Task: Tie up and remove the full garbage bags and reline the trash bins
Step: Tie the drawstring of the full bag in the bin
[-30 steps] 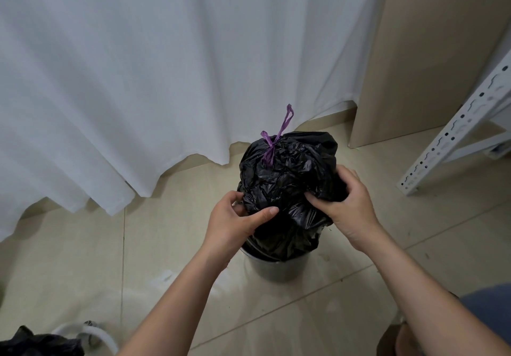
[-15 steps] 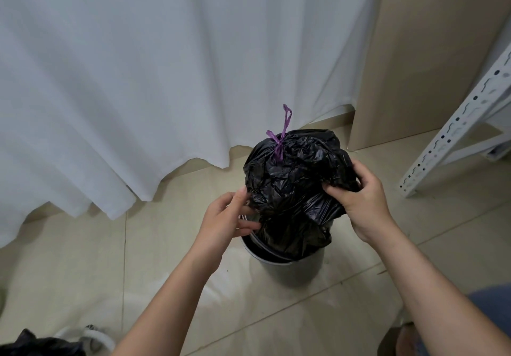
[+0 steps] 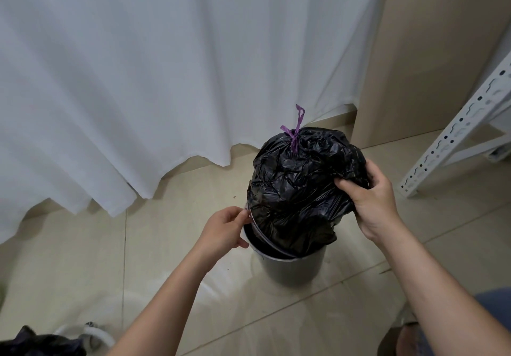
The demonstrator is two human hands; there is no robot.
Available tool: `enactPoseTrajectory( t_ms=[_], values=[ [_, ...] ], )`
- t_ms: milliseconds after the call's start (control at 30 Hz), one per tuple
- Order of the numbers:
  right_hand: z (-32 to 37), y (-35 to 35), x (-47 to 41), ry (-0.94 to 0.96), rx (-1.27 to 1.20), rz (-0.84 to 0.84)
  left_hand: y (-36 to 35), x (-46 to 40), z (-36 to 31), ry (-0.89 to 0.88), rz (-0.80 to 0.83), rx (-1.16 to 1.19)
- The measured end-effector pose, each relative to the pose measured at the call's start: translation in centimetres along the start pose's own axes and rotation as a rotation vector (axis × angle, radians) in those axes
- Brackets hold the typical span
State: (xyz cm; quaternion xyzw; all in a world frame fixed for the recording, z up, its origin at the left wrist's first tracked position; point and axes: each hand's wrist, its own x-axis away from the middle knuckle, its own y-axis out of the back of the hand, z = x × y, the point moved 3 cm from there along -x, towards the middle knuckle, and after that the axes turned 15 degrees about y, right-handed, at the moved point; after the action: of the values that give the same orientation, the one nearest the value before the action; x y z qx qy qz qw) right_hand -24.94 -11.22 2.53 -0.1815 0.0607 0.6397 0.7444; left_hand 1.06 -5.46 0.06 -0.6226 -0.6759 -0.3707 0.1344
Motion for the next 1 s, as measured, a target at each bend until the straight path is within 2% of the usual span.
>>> enactPoseTrajectory(
  t_ms=[167,400,500,633,833,900,1000],
  values=[
    [0.1,0.2,0.1,-0.003,-0.022,-0.001,-0.2,-0.2,0.2,-0.046,0.013,-0.106],
    [0.1,0.2,0.0,-0.005,-0.047,-0.019,-0.9,-1.4,0.9,-0.178,-0.069,-0.5],
    [0.1,0.3,0.0,-0.014,-0.048,-0.015,-0.6,-1.8,1.4,-0.139,-0.079,-0.701],
    [0.4,0.7,-0.3,-0.015,-0.042,-0.018,-1.0,-1.8,2.9,-0.042,0.037,-0.91],
    [0.7,1.0,-0.4,-0.017,-0.053,-0.051,-1.5,-2.1,3.8,-0.046,0.059,-0.98],
    [0.7,1.1,-0.5,-0.02,-0.059,-0.071,-1.7,-2.4,3.9,-0.098,0.047,-0.965],
    [0.5,1.5,-0.7,-0.025,-0.077,-0.108,-2.0,-2.9,4.0,-0.263,-0.079,-1.057]
  ],
)
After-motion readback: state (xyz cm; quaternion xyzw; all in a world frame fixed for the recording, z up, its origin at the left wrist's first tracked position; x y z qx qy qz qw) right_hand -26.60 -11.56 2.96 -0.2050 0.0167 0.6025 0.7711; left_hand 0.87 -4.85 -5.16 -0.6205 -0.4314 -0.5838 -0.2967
